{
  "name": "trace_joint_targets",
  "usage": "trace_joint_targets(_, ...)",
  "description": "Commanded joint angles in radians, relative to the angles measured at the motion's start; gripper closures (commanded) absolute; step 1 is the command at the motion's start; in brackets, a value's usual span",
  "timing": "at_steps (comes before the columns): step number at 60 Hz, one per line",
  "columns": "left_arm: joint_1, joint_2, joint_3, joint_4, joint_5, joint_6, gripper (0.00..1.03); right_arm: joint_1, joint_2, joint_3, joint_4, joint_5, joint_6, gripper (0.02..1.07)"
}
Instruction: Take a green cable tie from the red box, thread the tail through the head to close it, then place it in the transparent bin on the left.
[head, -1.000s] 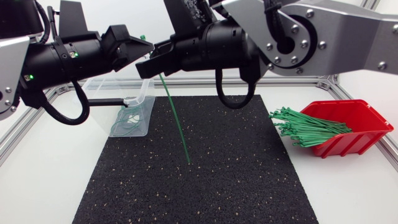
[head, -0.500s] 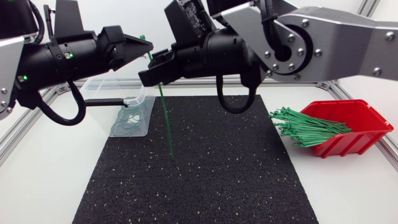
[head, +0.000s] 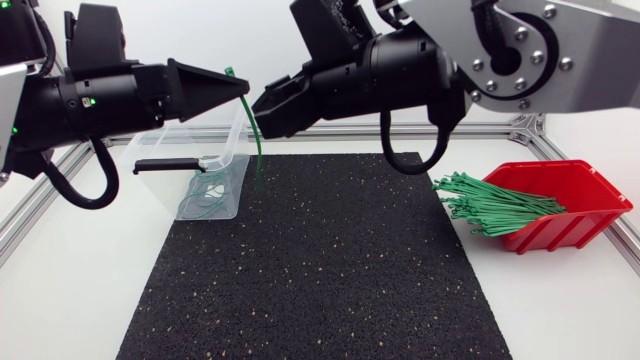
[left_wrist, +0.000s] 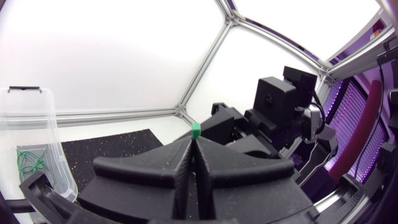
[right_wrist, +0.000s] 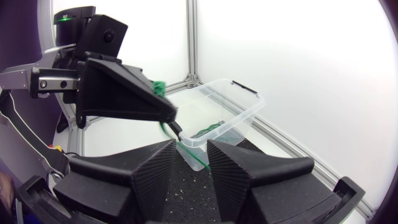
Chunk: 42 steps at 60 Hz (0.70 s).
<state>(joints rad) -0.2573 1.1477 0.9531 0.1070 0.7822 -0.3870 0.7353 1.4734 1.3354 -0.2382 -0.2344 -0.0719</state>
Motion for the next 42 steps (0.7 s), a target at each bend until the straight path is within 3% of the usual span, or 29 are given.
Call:
trace_joint_targets(1, 0.023, -0.025, -0.045, -0.040, 0.038, 0.068, 0.99, -0.030, -0.021, -0.022, -0.012, 0.004, -0.060, 0.64)
trace_joint_targets(15, 0.056, -0.045, -0.036, -0.158, 0.094, 0.178, 1.00, -0.056, -0.087, -0.105, -0.029, -0.014, -0.140, 0.64)
trace_joint_targets(31, 0.044, -0.055, -0.027, -0.256, 0.196, 0.258, 1.00, -0.086, -0.147, -0.189, -0.078, 0.012, -0.261, 0.49)
trace_joint_targets(42, 0.050, -0.039, -0.025, -0.263, 0.276, 0.289, 1.00, -0.086, -0.174, -0.255, -0.107, 0.040, -0.324, 0.31)
